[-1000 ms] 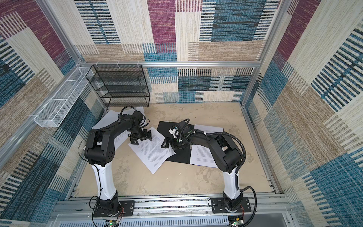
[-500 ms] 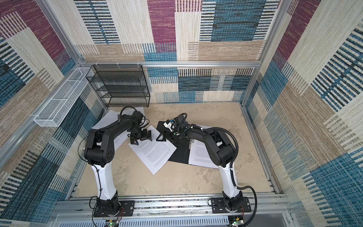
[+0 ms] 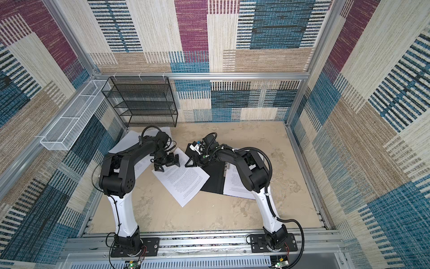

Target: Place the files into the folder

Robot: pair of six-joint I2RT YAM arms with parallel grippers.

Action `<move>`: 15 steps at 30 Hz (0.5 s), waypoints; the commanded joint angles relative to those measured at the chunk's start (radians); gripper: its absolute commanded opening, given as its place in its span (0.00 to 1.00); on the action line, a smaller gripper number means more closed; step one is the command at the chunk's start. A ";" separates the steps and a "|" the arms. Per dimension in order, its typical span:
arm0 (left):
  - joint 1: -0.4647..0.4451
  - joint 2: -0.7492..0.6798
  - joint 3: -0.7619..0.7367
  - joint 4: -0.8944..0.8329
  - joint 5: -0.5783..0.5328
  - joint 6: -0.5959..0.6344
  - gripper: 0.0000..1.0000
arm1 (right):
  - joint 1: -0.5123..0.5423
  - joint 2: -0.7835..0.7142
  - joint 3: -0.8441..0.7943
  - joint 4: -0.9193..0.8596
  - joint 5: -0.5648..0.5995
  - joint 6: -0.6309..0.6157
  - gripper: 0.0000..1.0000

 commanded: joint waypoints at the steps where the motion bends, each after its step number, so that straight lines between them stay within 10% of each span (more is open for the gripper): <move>1: 0.002 0.018 -0.017 -0.014 0.001 0.023 0.99 | 0.000 0.007 0.023 -0.031 0.036 -0.028 0.46; 8: 0.002 0.011 -0.018 -0.008 0.016 0.022 0.99 | 0.000 0.035 0.089 -0.101 0.094 -0.047 0.37; 15: -0.005 -0.040 -0.011 0.007 0.085 0.031 0.99 | -0.001 0.020 0.099 -0.111 0.106 -0.032 0.01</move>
